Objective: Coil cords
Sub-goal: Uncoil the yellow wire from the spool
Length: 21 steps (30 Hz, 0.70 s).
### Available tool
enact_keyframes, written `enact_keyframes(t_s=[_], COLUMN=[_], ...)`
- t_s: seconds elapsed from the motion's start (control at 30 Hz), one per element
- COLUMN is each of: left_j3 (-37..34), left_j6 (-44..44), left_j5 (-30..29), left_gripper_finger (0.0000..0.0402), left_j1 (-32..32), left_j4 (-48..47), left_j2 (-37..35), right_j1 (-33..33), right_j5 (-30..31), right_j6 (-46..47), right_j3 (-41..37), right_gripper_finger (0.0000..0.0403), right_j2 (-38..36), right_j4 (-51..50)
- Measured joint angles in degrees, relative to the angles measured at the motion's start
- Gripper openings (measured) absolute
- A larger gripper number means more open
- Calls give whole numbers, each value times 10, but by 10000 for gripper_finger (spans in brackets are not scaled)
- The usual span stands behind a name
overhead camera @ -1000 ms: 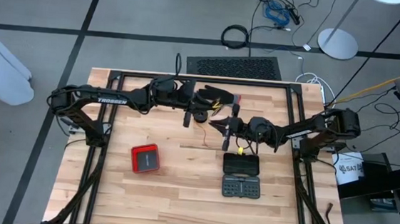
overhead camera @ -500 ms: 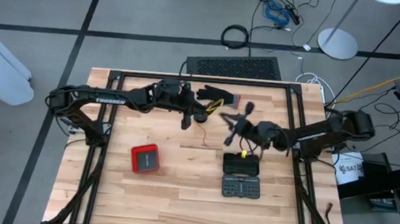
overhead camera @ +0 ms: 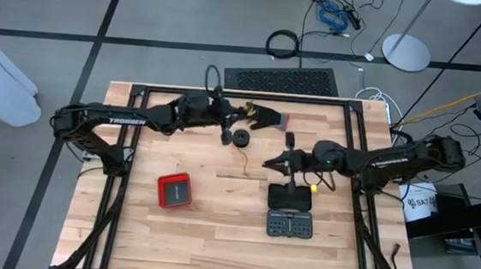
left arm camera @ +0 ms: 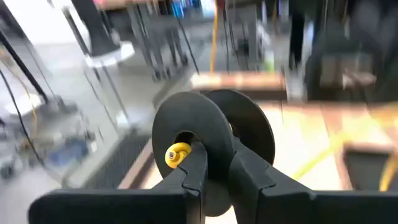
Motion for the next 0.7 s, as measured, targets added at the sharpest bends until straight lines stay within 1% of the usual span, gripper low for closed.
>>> enact_keyframes(t_s=[0.07, 0.13, 0.2, 0.23, 0.27, 0.3, 0.33, 0.43, 0.57, 0.63, 0.7], left_j3=[0, 0, 0, 0, 0, 0, 0, 0, 0, 0, 0], left_j6=[4, 5, 4, 4, 4, 4, 0, -14, -25, -24, -9], left_j5=[-2, -3, -1, 6, 18, 35, 50, 84, 91, 76, 43], left_gripper_finger=[47, 47, 47, 47, 47, 47, 47, 47, 47, 47, 47], left_j1=[0, -2, -6, -9, -14, -17, -21, -33, -40, -42, -47], left_j4=[-48, -97, -136, -147, -152, -153, -154, -129, -130, -130, -125], left_j2=[3, 5, 6, 6, 6, 4, 3, -1, -13, -19, -25], right_j1=[20, 34, 41, 40, 38, 34, 28, 5, -15, -23, -26], right_j5=[55, 151, 260, 301, 334, 354, 365, 368, 363, 317, 265], right_j6=[-36, -65, -82, -88, -88, -87, -79, -33, 19, 32, 40], right_j3=[0, 0, 0, 0, 0, 0, 0, 0, 0, 0, 0], right_gripper_finger=[0, 0, 0, 0, 0, 0, 0, 0, 0, 1, 9], right_j2=[-21, -45, -68, -80, -91, -101, -110, -129, -132, -132, -131], right_j4=[10, 8, -11, -28, -49, -68, -90, -167, -246, -269, -281])
